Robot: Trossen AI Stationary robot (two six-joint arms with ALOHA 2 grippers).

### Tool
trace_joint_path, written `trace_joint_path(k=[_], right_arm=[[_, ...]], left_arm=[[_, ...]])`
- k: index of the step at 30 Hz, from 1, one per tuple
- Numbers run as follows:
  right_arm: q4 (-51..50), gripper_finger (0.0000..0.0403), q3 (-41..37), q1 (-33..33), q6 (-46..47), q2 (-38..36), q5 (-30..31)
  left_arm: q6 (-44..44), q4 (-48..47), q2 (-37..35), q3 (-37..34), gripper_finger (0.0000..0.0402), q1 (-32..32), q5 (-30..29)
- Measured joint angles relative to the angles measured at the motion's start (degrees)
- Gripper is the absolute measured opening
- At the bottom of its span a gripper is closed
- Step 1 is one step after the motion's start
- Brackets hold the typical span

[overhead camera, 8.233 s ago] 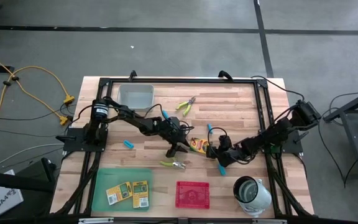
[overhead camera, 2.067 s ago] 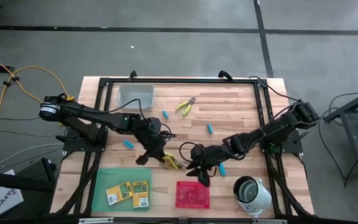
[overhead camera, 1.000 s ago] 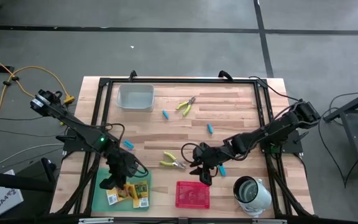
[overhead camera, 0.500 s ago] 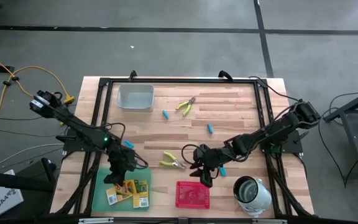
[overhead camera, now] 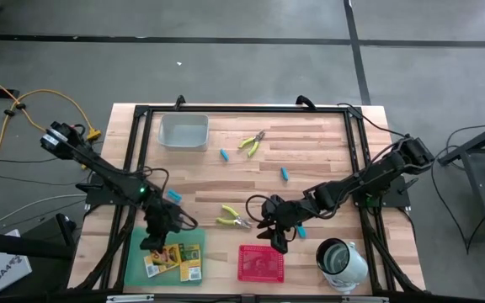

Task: Pick & Place School Supplies
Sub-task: Put the yellow crayon box into the green bin

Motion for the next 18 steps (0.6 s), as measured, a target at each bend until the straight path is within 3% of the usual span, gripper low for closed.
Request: trace_joint_path(k=[9,18], right_arm=[[0.0,0.0153,0.0,0.0,-0.4,0.0,0.0],[-0.1,0.0153,0.0,0.0,-0.1,0.0,-0.2]], left_arm=[[-3.5,1.3,0.0,0.0,0.0078,-0.8,-2.3],[-3.9,1.7,0.0,0.0,0.0142,-0.8,-3.8]])
